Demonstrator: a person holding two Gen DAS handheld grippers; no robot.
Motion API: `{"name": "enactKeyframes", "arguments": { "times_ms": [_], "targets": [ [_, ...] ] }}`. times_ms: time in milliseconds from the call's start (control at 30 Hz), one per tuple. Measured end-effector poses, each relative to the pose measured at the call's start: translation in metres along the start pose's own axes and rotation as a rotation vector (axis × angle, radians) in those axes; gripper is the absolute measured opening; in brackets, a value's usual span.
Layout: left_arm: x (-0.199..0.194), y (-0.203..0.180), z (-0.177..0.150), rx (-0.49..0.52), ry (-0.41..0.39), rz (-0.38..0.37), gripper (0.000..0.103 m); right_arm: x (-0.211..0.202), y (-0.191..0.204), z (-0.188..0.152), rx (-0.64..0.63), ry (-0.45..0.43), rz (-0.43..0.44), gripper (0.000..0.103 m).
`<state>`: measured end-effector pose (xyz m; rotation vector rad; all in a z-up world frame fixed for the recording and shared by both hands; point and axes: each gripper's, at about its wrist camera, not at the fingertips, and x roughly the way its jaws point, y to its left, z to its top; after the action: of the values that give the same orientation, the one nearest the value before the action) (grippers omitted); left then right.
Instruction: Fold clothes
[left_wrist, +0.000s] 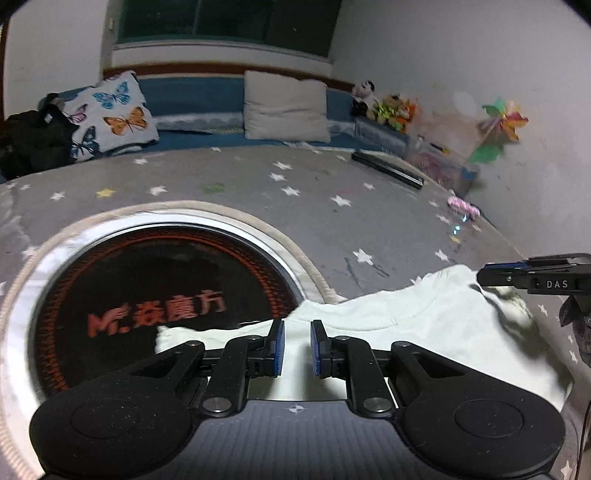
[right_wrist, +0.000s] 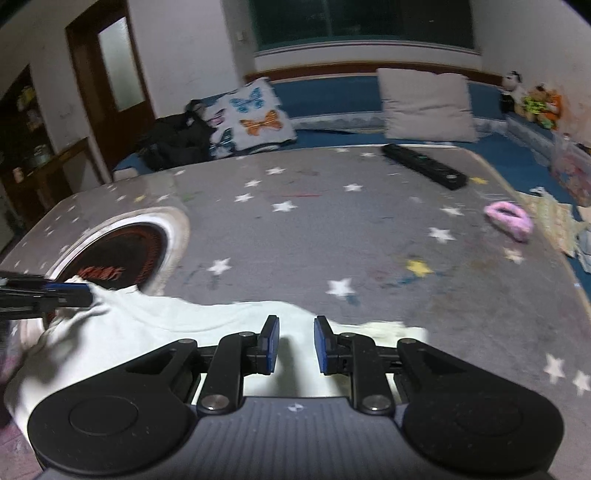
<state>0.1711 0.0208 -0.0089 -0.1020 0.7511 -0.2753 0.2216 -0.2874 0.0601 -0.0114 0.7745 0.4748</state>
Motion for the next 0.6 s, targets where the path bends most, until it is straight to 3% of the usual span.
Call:
{"name": "enactKeyframes", "arguments": {
  "times_ms": [300,467,600],
  "targets": [
    [0.020,0.008,0.006,-0.036,0.021,0.021,0.016,0.025,0.005,0.000,0.006,0.022,-0.009,0.020],
    [-0.004,0.013,0.004,-0.053,-0.021,0.019,0.017,0.021,0.009,0.004,0.005,0.006,-0.002,0.020],
    [-0.034,0.019,-0.007,-0.067,-0.044,0.036,0.027,0.025,0.015,0.003,-0.017,0.018,-0.017,0.021]
  ]
}}
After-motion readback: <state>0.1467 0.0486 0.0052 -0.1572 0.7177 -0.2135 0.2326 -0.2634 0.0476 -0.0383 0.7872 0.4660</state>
